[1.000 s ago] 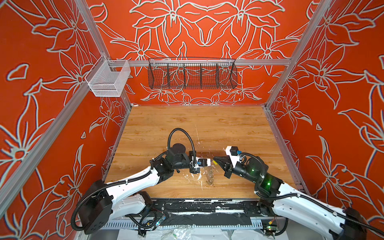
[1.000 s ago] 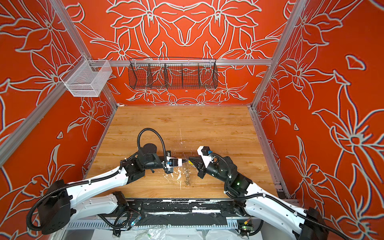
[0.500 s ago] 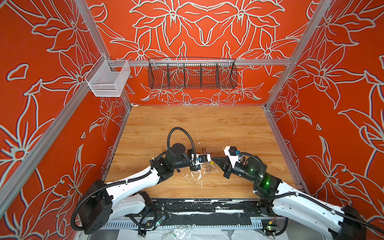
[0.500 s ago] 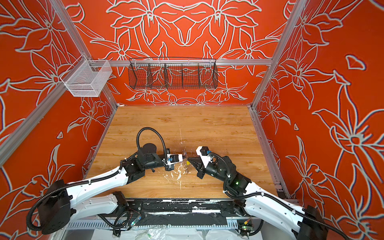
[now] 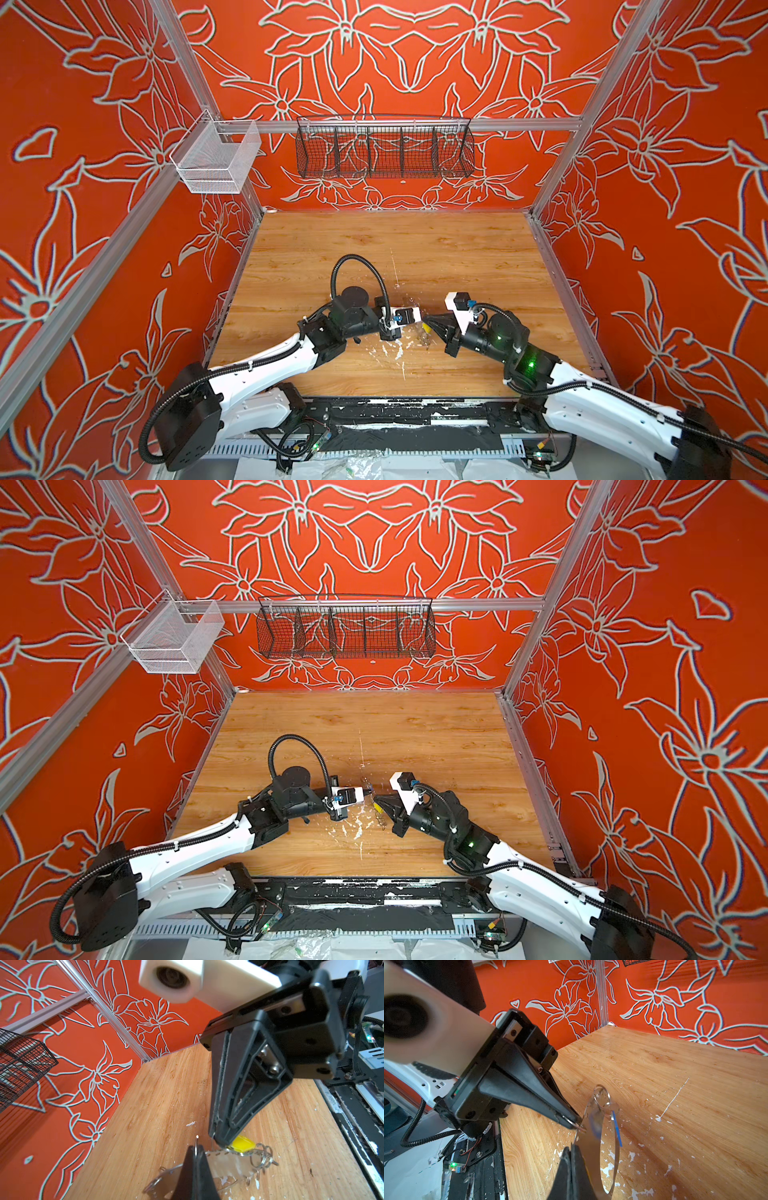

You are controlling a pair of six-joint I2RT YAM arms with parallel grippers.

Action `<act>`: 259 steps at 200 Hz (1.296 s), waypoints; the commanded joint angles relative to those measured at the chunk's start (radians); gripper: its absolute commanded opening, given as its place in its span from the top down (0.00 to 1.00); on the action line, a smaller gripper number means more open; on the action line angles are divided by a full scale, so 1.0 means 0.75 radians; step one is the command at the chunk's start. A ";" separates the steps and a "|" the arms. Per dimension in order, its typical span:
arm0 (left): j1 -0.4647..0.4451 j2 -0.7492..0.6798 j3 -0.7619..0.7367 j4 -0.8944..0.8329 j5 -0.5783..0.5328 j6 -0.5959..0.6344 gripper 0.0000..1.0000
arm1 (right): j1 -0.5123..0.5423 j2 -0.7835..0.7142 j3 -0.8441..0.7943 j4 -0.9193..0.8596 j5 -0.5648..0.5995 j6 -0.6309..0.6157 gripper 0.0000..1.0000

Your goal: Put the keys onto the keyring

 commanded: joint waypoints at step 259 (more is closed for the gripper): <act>-0.007 -0.023 -0.024 0.081 0.051 0.048 1.00 | 0.007 -0.020 0.009 0.056 0.053 0.111 1.00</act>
